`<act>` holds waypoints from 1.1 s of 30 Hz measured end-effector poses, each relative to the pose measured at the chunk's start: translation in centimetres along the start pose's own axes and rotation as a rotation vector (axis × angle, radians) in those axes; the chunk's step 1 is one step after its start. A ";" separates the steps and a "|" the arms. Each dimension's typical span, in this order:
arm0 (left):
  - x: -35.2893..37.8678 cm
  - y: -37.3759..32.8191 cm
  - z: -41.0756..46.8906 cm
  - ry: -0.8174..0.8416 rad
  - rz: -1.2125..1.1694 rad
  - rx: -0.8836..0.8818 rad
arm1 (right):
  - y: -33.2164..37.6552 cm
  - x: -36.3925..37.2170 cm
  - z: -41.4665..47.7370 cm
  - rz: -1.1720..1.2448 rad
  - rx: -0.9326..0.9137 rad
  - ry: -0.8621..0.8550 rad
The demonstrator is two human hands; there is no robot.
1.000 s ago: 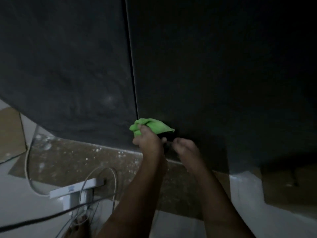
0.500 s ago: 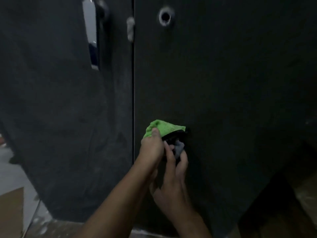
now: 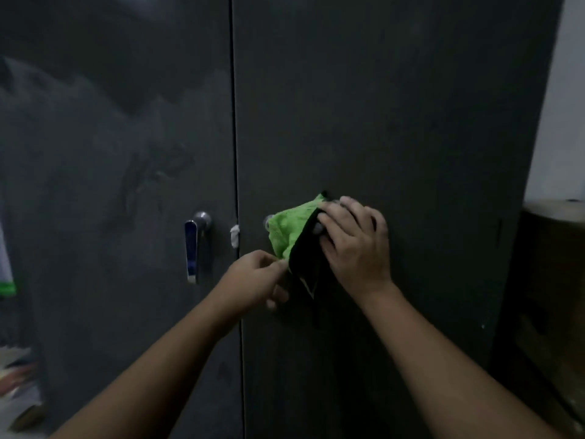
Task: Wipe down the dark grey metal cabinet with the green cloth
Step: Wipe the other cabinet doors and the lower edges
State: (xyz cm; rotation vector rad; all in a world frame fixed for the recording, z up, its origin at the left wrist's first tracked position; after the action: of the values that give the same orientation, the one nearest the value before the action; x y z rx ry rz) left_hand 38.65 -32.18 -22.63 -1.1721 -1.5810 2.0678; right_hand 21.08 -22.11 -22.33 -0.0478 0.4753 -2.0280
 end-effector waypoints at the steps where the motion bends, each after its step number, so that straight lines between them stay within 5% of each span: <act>1: -0.3 -0.3 -0.1 -0.022 0.000 0.012 | -0.1 -0.1 0.2 0.018 -0.014 -0.005; 7: -3.0 -3.7 -1.5 -0.246 0.253 0.142 | -0.8 -0.6 -2.6 0.076 -0.330 0.264; 11: -5.4 -6.3 -2.0 -0.410 0.424 0.224 | -2.4 -1.3 -1.3 0.097 -0.399 0.251; 19: -4.9 -12.0 1.2 -0.803 0.325 0.620 | -7.8 -2.3 8.9 0.169 0.076 -0.141; 25: -10.8 -19.7 2.5 -0.889 0.237 0.822 | -5.1 -1.0 22.5 0.322 0.305 -0.114; 30: -19.0 -24.9 0.2 -0.842 0.194 1.040 | 2.5 3.5 30.1 0.053 -0.073 0.195; 33: -25.7 -27.1 1.5 -0.794 0.249 0.951 | 1.6 3.8 35.3 0.071 -0.281 0.131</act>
State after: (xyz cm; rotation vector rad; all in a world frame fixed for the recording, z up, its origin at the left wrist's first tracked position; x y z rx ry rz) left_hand 47.23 -40.20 12.85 -0.1939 -0.4043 3.0910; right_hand 28.74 -36.98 9.03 -0.0682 0.8313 -1.8902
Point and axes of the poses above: each hand's wrist, its own z-axis towards the middle knuckle, its own x-axis out of the palm, y = z × x, the point moved 1 cm from there along z, towards the middle knuckle, and after that the axes turned 8 degrees about -x, right-handed, at the moved point
